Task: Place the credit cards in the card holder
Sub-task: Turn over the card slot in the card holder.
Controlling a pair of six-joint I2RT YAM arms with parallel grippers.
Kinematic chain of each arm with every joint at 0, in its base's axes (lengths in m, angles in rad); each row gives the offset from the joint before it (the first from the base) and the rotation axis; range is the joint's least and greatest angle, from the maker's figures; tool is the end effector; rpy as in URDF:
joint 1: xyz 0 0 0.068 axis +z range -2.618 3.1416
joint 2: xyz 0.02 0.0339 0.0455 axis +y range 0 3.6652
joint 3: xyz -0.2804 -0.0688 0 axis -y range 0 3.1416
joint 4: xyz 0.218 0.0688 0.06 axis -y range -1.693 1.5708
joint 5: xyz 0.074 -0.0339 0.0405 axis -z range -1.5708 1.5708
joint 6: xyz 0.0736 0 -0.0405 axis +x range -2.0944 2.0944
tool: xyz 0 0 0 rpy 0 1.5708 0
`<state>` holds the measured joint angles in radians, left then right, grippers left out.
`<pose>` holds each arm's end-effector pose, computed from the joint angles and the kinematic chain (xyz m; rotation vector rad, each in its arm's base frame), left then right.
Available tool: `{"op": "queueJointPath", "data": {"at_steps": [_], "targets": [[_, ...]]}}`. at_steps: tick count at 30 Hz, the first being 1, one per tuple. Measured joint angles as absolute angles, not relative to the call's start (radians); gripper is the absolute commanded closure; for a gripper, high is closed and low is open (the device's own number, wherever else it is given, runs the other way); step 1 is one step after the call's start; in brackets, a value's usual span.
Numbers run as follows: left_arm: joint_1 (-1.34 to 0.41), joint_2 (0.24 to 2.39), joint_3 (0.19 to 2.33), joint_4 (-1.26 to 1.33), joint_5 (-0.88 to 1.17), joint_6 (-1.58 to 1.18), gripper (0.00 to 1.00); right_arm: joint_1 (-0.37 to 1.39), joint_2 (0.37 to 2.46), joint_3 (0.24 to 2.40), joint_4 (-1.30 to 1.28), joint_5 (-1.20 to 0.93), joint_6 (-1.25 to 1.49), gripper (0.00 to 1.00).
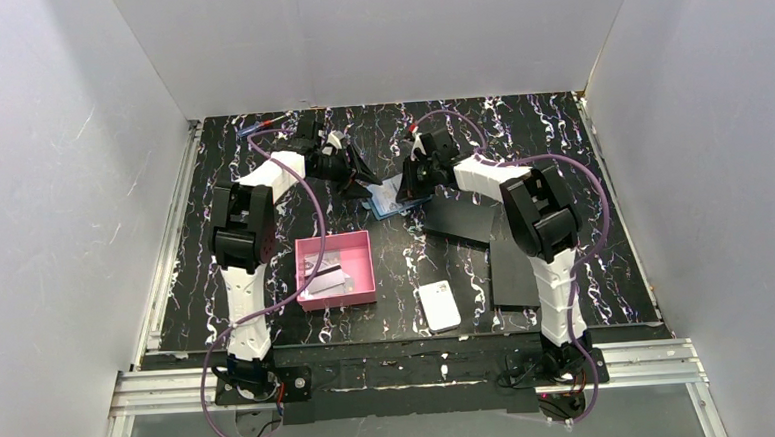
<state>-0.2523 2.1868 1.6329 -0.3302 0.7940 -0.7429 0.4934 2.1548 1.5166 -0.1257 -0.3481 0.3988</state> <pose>0.4503 -0.1703 0.1816 -0.2503 2.5851 -1.3846 0.4186 0.2536 0.1667 -0.2969 2.4173 0.8325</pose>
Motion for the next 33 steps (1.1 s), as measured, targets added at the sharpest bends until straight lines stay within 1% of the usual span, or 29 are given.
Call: {"op": "queueJointPath", "data": {"at_steps": [13, 18, 23, 28, 33], "targets": [[-0.294, 2.237, 1.665, -0.333, 0.785, -0.742, 0.51, 0.496, 2.164, 1.519, -0.133, -0.299, 0.389, 0.88], [-0.303, 2.252, 1.666, -0.357, 0.754, -0.736, 0.48, 0.498, 2.167, 1.524, -0.139, -0.298, 0.387, 0.89], [-0.303, 2.244, 1.658, -0.360, 0.707, -0.719, 0.46, 0.498, 2.167, 1.526, -0.141, -0.298, 0.385, 0.90], [-0.303, 2.191, 1.597, -0.360, 0.639, -0.707, 0.44, 0.498, 2.168, 1.528, -0.143, -0.298, 0.385, 0.91], [-0.304, 2.167, 1.594, -0.345, 0.626, -0.710, 0.47, 0.498, 2.169, 1.529, -0.145, -0.298, 0.385, 0.92]]}}
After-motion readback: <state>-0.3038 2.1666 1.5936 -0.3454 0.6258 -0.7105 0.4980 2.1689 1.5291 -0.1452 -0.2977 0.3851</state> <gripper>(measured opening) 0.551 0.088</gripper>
